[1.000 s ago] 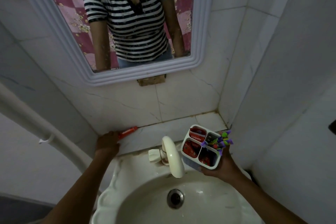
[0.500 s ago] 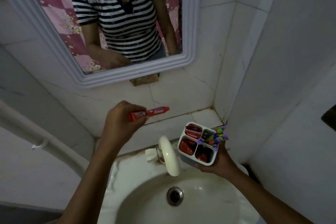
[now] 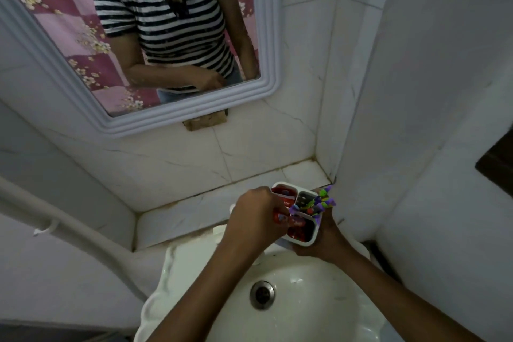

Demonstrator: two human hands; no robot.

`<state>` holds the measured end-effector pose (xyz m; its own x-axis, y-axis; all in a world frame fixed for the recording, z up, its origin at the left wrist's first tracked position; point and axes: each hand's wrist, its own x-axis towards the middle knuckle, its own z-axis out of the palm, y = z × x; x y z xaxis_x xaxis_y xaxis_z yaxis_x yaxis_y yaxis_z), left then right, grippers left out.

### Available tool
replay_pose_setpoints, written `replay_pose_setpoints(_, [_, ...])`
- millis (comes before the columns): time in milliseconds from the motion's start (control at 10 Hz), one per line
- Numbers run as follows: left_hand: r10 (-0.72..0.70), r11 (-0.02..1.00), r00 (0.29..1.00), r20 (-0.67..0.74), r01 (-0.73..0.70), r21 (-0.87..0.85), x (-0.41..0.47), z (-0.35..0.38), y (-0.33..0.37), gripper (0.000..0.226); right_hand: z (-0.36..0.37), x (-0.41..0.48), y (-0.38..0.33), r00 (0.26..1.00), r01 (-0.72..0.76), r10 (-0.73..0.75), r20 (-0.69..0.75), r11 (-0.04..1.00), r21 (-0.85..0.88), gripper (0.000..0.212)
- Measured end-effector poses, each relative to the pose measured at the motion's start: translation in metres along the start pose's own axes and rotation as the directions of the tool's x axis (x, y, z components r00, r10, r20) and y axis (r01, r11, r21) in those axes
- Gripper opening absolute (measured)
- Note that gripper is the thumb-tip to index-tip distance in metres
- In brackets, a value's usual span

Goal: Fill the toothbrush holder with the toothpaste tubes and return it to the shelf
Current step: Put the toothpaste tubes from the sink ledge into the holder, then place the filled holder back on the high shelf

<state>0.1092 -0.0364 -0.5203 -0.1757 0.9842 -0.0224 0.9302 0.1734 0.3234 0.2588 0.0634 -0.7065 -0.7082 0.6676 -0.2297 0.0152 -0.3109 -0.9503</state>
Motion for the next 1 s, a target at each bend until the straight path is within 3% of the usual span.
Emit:
replay_pose_setpoints(100, [-0.023, 0.999, 1.0, -0.011, 0.023, 0.027, 0.005, 0.021, 0.004, 0.019, 0.004, 0.002, -0.001, 1.0, -0.026, 0.026, -0.003, 0.999, -0.022, 0.041])
replay_pose_setpoints(200, [-0.039, 0.997, 0.999, 0.003, 0.038, 0.062, 0.009, 0.032, 0.005, 0.022, -0.001, -0.002, 0.003, 0.976, 0.069, -0.161, -0.145, 0.866, -0.495, 0.08])
replay_pose_setpoints(300, [-0.072, 0.995, 0.997, -0.005, 0.072, 0.062, 0.009, 0.026, -0.002, 0.038, 0.01, -0.013, -0.011, 0.981, -0.055, -0.086, -0.176, 0.743, -0.667, 0.101])
replay_pose_setpoints(400, [-0.117, 0.993, 0.979, -0.168, 0.117, -0.005, 0.002, 0.016, -0.018, 0.035, 0.008, -0.01, -0.013, 0.964, -0.013, -0.148, -0.221, 0.802, -0.597, 0.088])
replay_pose_setpoints(500, [-0.17, 0.984, 0.969, -0.182, 0.175, 0.014, -0.005, 0.006, -0.034, 0.037, 0.014, -0.016, -0.021, 0.946, 0.057, -0.208, -0.248, 0.86, -0.507, 0.096])
replay_pose_setpoints(600, [-0.243, 0.97, 0.97, -0.008, 0.243, 0.007, -0.012, -0.006, -0.042, 0.046, 0.021, -0.023, -0.045, 0.922, 0.172, -0.269, -0.277, 0.928, -0.33, 0.092])
replay_pose_setpoints(700, [-0.215, 0.95, 0.973, 0.081, 0.228, -0.213, -0.02, -0.021, -0.034, 0.046, 0.028, -0.032, -0.085, 0.886, 0.281, -0.379, -0.267, 0.898, -0.34, 0.098])
replay_pose_setpoints(800, [-0.105, 0.906, 0.989, -0.1, 0.054, -0.42, -0.027, -0.047, -0.013, 0.037, 0.042, -0.043, -0.145, 0.812, 0.433, -0.524, -0.256, 0.836, -0.338, 0.1])
replay_pose_setpoints(900, [-0.014, 0.839, 0.944, -0.331, -0.169, -0.518, -0.03, -0.102, 0.011, 0.031, 0.06, -0.052, -0.225, 0.728, 0.568, -0.639, -0.247, 0.765, -0.304, 0.096])
replay_pose_setpoints(1000, [0.115, 0.769, 0.882, -0.458, -0.371, -0.521, -0.029, -0.182, 0.035, 0.04, 0.08, -0.072, -0.325, 0.606, 0.705, -0.75, -0.264, 0.66, -0.258, 0.091])
